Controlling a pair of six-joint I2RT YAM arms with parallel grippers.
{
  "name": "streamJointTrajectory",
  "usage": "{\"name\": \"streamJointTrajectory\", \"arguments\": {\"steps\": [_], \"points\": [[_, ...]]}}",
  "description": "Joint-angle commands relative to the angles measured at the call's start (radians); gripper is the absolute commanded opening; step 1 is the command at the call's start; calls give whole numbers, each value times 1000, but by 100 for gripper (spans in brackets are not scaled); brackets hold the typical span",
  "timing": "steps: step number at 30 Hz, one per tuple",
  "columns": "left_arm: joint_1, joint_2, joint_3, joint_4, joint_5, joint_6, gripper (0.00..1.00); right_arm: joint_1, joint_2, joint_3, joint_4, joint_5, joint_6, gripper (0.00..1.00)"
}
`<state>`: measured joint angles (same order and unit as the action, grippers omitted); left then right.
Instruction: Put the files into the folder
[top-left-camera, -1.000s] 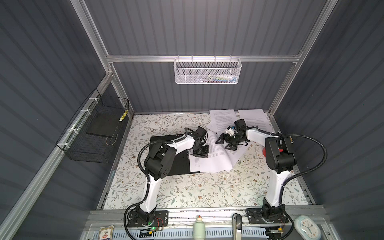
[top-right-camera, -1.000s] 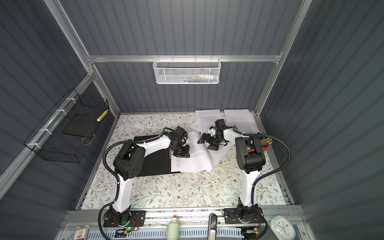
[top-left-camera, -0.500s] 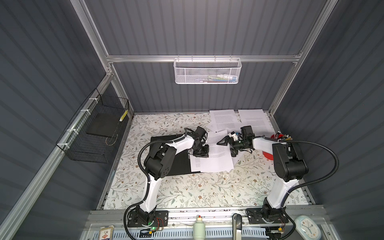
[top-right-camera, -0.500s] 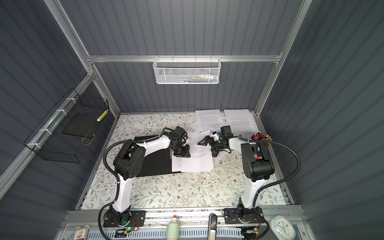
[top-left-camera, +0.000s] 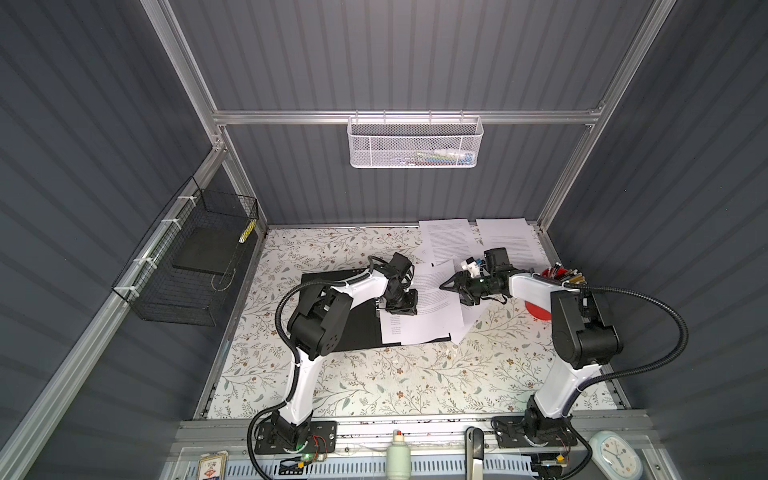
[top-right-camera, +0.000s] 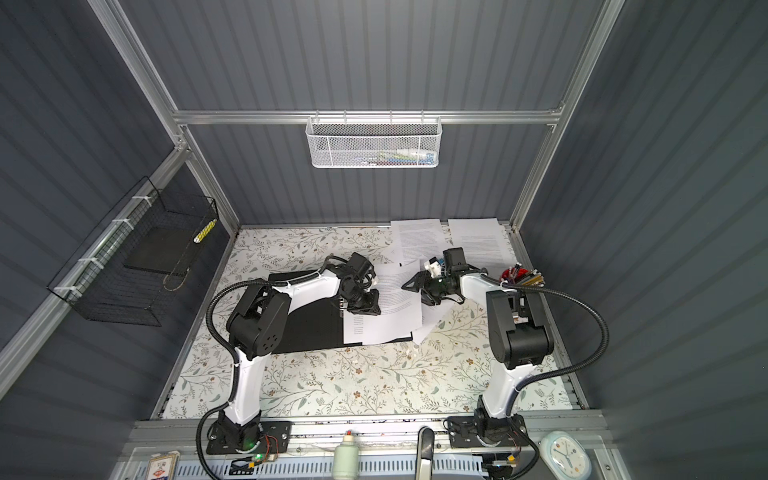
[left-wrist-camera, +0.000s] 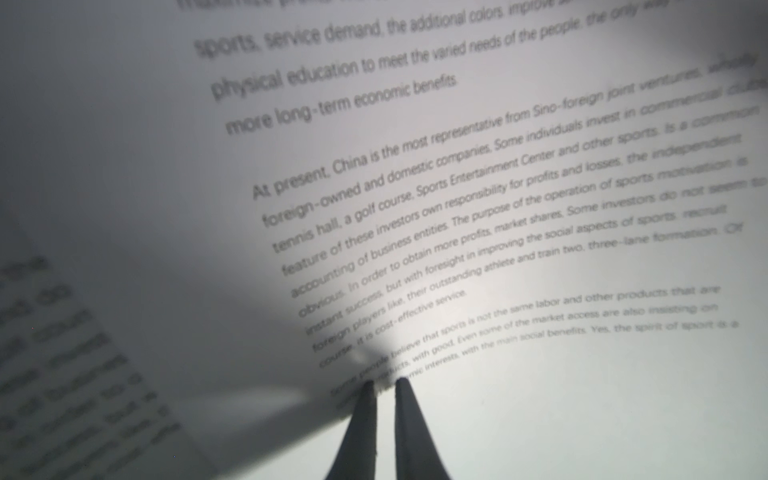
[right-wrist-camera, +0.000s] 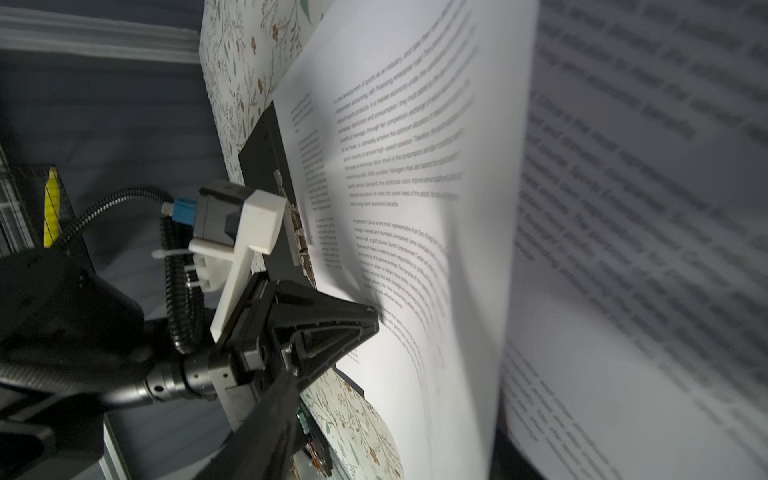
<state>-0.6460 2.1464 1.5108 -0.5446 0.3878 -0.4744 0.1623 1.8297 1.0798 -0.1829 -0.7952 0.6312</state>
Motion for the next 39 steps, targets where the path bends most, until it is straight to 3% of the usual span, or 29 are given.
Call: {"name": "streamJointTrajectory", "arguments": {"steps": [1,5,6,10,14,22,28,39], "points": [[-3,120,-87,-104,-129,17,14,-4,29,21,-32,44,-12,33],[-3,81,-54,-111,-101,27,16,-1,27,15,-31,41,-17,2],[-2,65,-39,-109,-88,26,18,0,22,15,-31,38,-19,0],[-3,-31,38,-105,11,18,28,1,4,21,-41,17,-30,0],[16,-168,70,-102,4,-2,40,15,-7,55,-70,-3,-52,0],[245,-461,-194,-91,-96,-5,77,75,0,166,-80,-31,-42,0],[343,-508,-299,-147,-114,55,85,93,127,266,-94,-41,-55,0],[367,-500,-325,-151,-113,69,87,117,178,265,-139,9,-117,0]]}}
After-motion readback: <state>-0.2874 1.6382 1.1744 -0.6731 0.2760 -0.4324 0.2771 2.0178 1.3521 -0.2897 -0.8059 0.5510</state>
